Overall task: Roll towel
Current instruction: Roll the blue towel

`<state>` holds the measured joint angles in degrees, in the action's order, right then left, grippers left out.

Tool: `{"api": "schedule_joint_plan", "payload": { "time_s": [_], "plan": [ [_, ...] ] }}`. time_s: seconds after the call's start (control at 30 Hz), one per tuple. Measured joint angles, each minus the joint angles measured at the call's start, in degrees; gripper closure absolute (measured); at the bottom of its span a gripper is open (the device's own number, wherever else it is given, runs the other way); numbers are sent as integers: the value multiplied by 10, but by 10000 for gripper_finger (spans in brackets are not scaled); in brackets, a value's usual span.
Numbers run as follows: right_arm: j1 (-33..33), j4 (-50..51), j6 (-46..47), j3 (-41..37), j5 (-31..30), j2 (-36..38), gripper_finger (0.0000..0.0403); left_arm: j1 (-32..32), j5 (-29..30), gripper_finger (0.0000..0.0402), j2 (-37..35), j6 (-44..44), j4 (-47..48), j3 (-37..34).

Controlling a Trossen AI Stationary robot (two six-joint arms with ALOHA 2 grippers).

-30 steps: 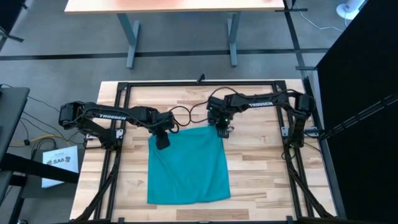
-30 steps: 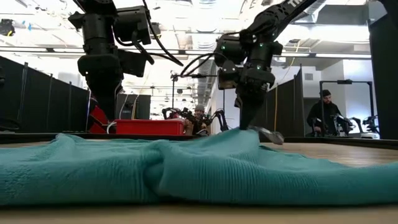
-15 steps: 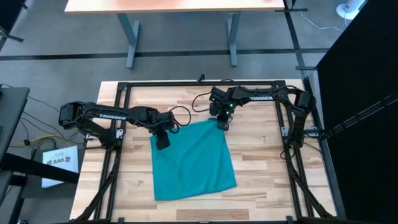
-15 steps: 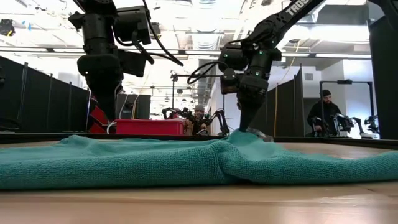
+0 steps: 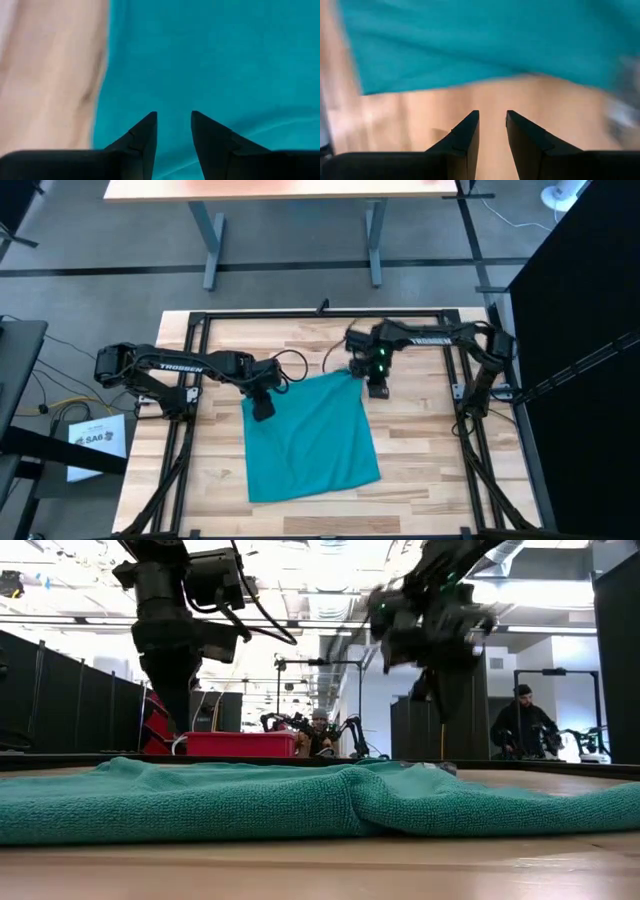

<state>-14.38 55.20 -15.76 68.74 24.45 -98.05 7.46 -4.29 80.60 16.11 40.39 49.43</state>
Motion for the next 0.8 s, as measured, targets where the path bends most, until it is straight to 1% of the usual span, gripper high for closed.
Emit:
{"api": "schedule_joint_plan", "payload": {
  "time_s": [0.1, 0.3, 0.33, 0.4, 0.5, 0.6, 0.8],
  "plan": [
    [60, -114, 47, -75, 0, 46, 316, -22, -1, 297, 10, 25, -26, 0],
    [146, -305, 152, -172, -54, 73, 316, -84, 13, 297, 61, 18, -54, 0],
    [156, -323, 162, -183, -65, 75, 316, -92, 15, 297, 71, 15, -57, 0],
    [161, -322, 164, -189, -80, 75, 316, -101, 15, 297, 96, 13, -67, 0],
    [162, -318, 164, -198, -82, 75, 316, -110, 17, 297, 137, 12, -84, 1],
    [170, -322, 167, -203, -81, 75, 316, -116, 13, 298, 164, 11, -114, 3],
    [193, -373, 175, -203, -79, 67, 316, -119, 31, 298, 166, 11, -159, 2]
  ]
}}
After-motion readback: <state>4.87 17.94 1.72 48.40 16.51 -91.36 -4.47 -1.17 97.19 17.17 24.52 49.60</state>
